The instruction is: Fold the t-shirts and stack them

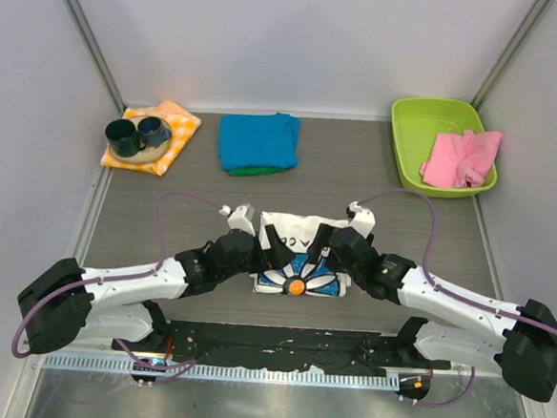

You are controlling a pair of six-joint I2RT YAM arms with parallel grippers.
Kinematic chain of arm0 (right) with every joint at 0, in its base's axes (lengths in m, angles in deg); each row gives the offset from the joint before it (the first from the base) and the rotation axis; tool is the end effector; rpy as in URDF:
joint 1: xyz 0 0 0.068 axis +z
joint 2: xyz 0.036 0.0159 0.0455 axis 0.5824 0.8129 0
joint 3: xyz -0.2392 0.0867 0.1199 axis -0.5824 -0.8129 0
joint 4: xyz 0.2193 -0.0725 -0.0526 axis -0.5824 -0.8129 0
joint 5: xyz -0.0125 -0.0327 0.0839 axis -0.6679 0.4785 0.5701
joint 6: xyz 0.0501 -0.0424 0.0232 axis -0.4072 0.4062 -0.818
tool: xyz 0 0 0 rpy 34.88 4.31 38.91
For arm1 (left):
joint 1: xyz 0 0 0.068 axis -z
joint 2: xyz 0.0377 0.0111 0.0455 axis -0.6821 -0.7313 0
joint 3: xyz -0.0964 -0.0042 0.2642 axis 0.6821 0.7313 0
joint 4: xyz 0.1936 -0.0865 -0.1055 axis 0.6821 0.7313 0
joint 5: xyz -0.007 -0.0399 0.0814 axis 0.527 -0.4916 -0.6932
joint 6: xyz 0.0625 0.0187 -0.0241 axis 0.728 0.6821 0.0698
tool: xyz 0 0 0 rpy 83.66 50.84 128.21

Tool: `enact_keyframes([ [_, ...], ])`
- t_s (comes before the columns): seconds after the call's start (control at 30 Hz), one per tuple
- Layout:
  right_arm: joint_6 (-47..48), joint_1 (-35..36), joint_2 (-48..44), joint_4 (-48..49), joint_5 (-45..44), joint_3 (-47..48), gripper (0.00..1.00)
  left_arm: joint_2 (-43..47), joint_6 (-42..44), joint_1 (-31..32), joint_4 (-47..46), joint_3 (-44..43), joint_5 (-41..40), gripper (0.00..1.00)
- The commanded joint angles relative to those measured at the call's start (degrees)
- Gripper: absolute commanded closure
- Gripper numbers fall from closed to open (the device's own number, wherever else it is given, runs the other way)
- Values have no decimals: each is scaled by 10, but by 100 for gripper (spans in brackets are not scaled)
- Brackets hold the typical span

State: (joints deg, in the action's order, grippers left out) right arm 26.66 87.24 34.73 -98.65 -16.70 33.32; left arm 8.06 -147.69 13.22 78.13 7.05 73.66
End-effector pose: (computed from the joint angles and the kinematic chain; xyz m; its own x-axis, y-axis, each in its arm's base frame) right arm 0.1383 0.1403 0.2045 -0.7101 0.2161 -0.6701 -0.0481 0.9346 0.3524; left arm 0.1362 -0.1849 0.1970 -0.7778 -0.4076 -0.4784 0.0789 0.6919 -0.7177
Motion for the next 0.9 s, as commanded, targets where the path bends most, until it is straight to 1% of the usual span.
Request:
enact_keyframes([
  [0.0, 51, 0, 24, -55, -103, 103, 0, 13, 80, -2, 145, -130, -80, 0],
  [0.03, 58, -2, 37, -55, -109, 126, 0, 3, 107, -4, 148, -147, -84, 0],
  [0.1, 70, -11, 60, -47, -117, 143, 1, -17, 119, -17, 147, -180, -82, 0],
  [0.13, 73, -16, 85, -40, -118, 153, 0, -44, 129, -23, 141, -187, -77, 0],
  [0.27, 85, -60, 135, 17, -90, 160, 0, -110, 136, -53, 114, -207, -55, 0],
  [0.3, 87, -68, 142, 25, -74, 161, 0, -121, 136, -59, 96, -211, -50, 0],
  [0.33, 88, -87, 149, 32, -68, 161, 0, -131, 135, -65, 89, -211, -36, 0],
  [0.43, 97, -116, 173, 54, -44, 161, 0, -171, 133, -85, 62, -211, -16, 0],
  [0.57, 104, -143, 204, 80, -25, 154, 0, -220, 136, -111, 28, -209, -2, 0],
  [0.77, 108, -158, 253, 117, -20, 133, 0, -271, 133, -161, -17, -199, 36, 0],
  [0.87, 109, -160, 282, 126, -29, 123, 0, -289, 129, -176, -34, -190, 49, 0],
])
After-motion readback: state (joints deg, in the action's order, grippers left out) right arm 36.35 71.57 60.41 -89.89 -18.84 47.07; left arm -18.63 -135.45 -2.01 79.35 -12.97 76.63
